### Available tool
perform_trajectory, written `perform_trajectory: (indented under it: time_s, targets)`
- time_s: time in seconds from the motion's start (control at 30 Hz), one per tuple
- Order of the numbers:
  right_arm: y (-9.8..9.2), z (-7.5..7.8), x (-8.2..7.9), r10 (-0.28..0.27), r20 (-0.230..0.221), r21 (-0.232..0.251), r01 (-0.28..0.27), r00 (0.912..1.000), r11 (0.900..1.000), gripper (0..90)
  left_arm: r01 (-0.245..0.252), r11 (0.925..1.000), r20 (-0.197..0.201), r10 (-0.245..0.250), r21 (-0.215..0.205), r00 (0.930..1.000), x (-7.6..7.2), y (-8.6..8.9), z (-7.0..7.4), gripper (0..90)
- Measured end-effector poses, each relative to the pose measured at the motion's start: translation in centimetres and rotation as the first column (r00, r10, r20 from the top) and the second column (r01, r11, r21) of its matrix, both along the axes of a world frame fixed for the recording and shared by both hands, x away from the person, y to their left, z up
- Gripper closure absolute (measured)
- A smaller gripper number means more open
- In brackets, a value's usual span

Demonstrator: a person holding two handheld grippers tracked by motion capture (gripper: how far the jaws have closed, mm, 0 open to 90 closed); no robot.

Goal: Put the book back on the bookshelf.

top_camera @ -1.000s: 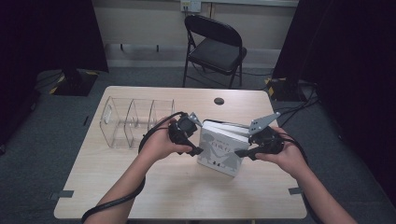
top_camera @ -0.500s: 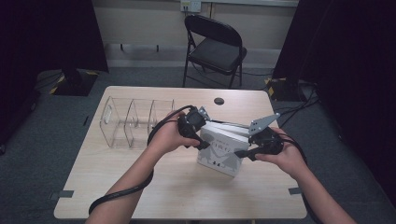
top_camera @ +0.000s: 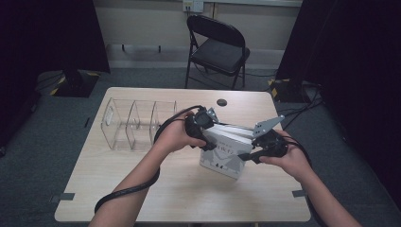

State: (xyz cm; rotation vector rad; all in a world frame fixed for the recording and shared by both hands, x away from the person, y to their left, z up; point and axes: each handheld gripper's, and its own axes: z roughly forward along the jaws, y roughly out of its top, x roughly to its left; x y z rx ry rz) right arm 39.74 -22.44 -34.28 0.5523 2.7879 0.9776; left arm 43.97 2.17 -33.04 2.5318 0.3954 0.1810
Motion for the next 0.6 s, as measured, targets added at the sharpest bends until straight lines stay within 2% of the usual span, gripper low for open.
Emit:
perform_trajectory:
  time_s: [0.13,0.2,0.3,0.37,0.6]
  targets:
    - [-0.3,-0.2,0.0,-0.001,0.000,0.006,0.001,1.0000,1.000,59.6,0.016,0.9988,0.019,-0.017,0.047,0.9997,-0.9,-0.2,0.3,37.5]
    - [-0.4,-0.2,0.1,-0.004,-0.005,0.009,0.004,1.0000,1.000,59.5,0.023,0.9988,0.017,-0.023,0.043,0.9996,-1.5,-0.3,0.6,39.4]
    - [-0.8,-0.4,0.2,-0.007,-0.005,0.020,0.007,1.0000,1.000,58.3,0.012,0.9989,-0.029,-0.011,0.044,0.9995,-2.2,-0.4,1.0,43.1]
    - [-1.0,-0.4,0.2,-0.010,-0.010,0.027,0.011,0.9999,1.000,57.5,0.011,0.9983,-0.033,-0.009,0.057,0.9994,-2.6,-0.7,1.1,44.2]
    - [-1.2,-0.5,0.1,-0.015,-0.002,0.037,0.015,0.9999,0.999,57.2,0.003,0.9961,-0.026,-0.001,0.088,0.9997,-2.4,-1.2,1.3,43.0]
